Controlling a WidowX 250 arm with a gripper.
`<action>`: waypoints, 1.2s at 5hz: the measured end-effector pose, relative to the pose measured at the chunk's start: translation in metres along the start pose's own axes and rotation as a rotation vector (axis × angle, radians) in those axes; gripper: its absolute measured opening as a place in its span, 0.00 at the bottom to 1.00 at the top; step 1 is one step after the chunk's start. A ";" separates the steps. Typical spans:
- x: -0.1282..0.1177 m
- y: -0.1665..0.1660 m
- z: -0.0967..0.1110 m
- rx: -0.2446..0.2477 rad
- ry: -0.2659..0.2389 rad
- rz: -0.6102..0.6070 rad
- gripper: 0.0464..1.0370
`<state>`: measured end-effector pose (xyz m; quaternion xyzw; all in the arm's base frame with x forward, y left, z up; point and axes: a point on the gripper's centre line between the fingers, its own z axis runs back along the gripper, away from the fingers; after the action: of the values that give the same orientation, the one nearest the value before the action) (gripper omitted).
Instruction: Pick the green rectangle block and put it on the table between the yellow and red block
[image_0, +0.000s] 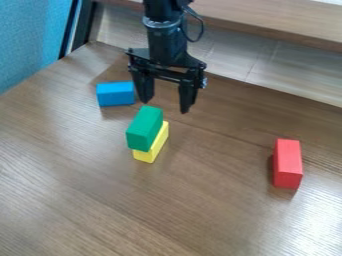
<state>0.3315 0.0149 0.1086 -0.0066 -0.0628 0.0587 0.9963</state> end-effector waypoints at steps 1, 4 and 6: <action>-0.003 0.015 0.005 0.017 -0.003 0.025 0.96; -0.016 0.032 -0.014 -0.057 0.007 0.115 0.96; -0.019 0.027 -0.025 -0.051 -0.012 0.141 0.96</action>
<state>0.3126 0.0394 0.0809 -0.0361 -0.0697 0.1272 0.9888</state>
